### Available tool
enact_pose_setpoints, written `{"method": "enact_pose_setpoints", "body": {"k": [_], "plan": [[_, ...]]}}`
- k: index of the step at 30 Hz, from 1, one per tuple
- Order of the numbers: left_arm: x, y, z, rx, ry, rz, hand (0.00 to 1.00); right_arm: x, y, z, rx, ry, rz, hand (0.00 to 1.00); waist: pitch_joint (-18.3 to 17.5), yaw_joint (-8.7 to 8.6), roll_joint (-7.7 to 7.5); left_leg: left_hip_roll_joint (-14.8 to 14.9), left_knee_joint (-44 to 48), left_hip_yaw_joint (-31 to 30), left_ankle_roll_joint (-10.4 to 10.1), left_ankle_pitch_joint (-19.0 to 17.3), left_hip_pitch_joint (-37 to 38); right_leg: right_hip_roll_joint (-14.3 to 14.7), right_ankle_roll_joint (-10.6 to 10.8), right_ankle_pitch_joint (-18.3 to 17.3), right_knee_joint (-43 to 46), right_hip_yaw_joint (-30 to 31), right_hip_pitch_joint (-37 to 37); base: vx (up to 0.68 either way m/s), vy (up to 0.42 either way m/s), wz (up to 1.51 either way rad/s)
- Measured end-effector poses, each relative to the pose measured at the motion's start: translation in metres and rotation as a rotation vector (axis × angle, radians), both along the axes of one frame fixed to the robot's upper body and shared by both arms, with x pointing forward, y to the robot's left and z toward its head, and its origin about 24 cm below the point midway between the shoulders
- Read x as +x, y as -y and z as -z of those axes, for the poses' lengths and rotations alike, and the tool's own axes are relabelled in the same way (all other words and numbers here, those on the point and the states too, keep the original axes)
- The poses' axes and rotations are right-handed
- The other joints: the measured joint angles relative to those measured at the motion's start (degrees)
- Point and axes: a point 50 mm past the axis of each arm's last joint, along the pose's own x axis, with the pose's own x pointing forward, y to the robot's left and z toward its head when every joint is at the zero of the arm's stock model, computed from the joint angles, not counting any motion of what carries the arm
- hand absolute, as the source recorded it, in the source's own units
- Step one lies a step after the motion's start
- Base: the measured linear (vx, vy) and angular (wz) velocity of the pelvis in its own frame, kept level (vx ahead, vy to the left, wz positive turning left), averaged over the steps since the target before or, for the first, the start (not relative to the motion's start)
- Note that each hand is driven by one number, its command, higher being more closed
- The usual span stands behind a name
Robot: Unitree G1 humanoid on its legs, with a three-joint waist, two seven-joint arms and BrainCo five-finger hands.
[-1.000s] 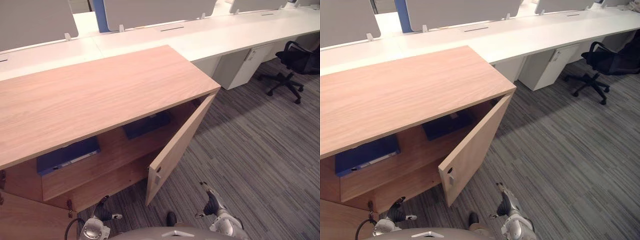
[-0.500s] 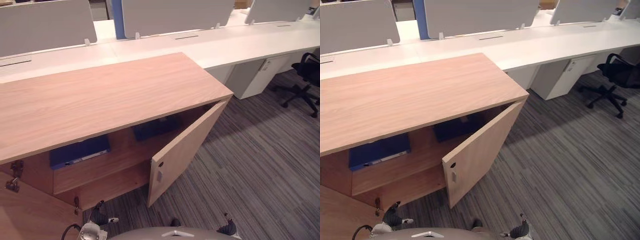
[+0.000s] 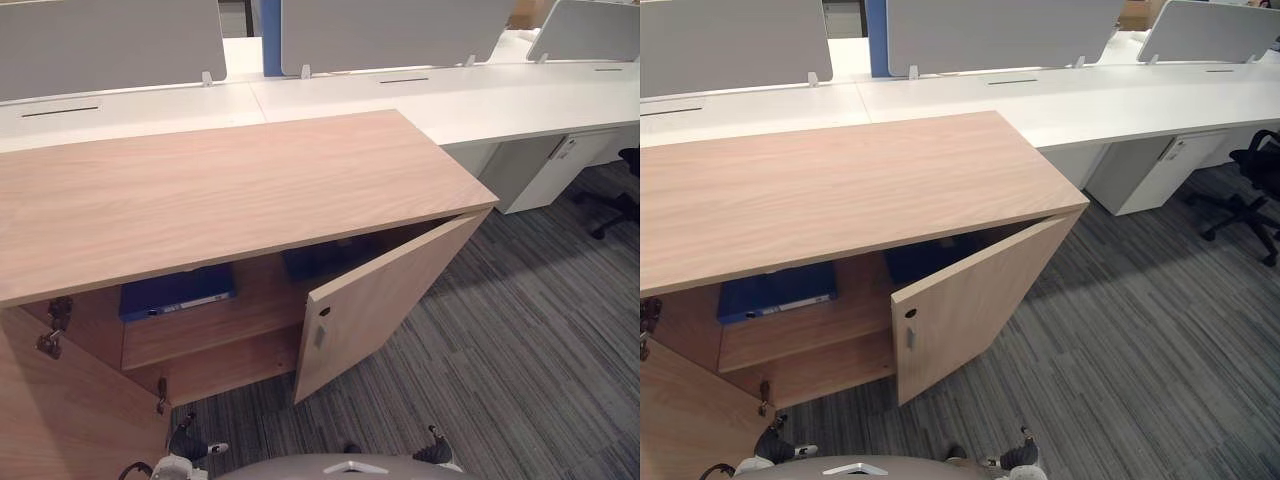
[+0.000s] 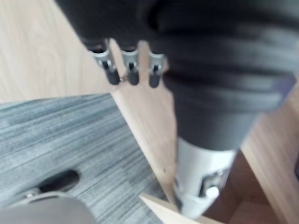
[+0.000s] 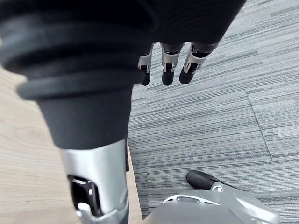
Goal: Walk over to the cabinet, pick up the folder, carry it to the office cabinet, place the folder inside the office cabinet, then close the office cabinet door
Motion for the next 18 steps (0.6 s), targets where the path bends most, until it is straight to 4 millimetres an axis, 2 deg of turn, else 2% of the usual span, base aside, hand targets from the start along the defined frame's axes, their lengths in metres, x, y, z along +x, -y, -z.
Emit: {"method": "enact_pose_setpoints", "body": {"k": [3,7,9,12,14,15,18], "plan": [[-0.001,0.0,0.0,-0.007,0.0,-0.022,0.0,0.005,-0.001,0.0,0.012,0.011,0.01,0.0,0.7,0.19,-0.02,0.0,0.2,0.0,0.0,0.0,-0.1,0.0,0.1,-0.1,0.8,0.1,-0.4,-0.04,-0.018,-0.01],[0.004,-0.002,-0.001,-0.014,0.02,-0.059,0.0,0.019,-0.006,-0.003,0.03,0.038,-0.022,0.0,2.4,0.46,-0.52,-0.2,1.6,-0.8,0.0,0.0,-1.6,-1.1,0.1,-3.9,8.7,0.2,-4.4,-0.05,-0.024,0.13],[0.012,-0.006,-0.004,-0.014,0.05,-0.082,0.0,0.021,-0.01,-0.002,0.046,0.036,-0.036,0.0,2.9,0.67,-1.07,-0.2,2.9,-3.3,0.0,0.0,-3.6,-1.7,0.2,-5.1,11.2,-0.2,-5.5,-0.04,-0.03,0.52],[0.02,-0.004,-0.006,-0.022,0.076,-0.092,0.0,0.022,-0.01,-0.001,0.057,0.027,-0.04,0.0,2.9,1.34,-1.11,-0.1,3.5,-6.6,-0.3,0.5,-6.1,-1.5,0.4,-5.7,10.5,0.5,-5.2,-0.01,-0.007,0.7],[0.025,-0.002,-0.007,-0.034,0.093,-0.105,0.0,0.024,-0.01,-0.001,0.056,0.028,-0.044,0.0,2.8,2.2,-1.16,0.1,3.3,-8.6,-0.8,1.5,-7.7,-0.7,0.2,-5.4,8.4,0.0,-4.9,-0.02,-0.032,0.6],[0.027,-0.001,-0.008,-0.033,0.102,-0.109,0.0,0.031,-0.011,-0.003,0.056,0.043,-0.059,0.0,2.9,2.55,-1.01,0.4,3.2,-10.0,-1.0,2.4,-8.9,0.1,0.0,-5.2,7.1,-0.2,-4.8,-0.02,-0.072,0.64],[0.041,0.007,-0.01,-0.052,0.136,-0.108,0.0,0.036,-0.009,-0.005,0.066,0.061,-0.035,0.0,4.5,2.37,-0.23,0.9,3.2,-16.2,-2.1,4.7,-11.2,2.1,-1.7,-5.6,5.4,-1.8,-3.0,-0.02,-0.068,0.94]]}}
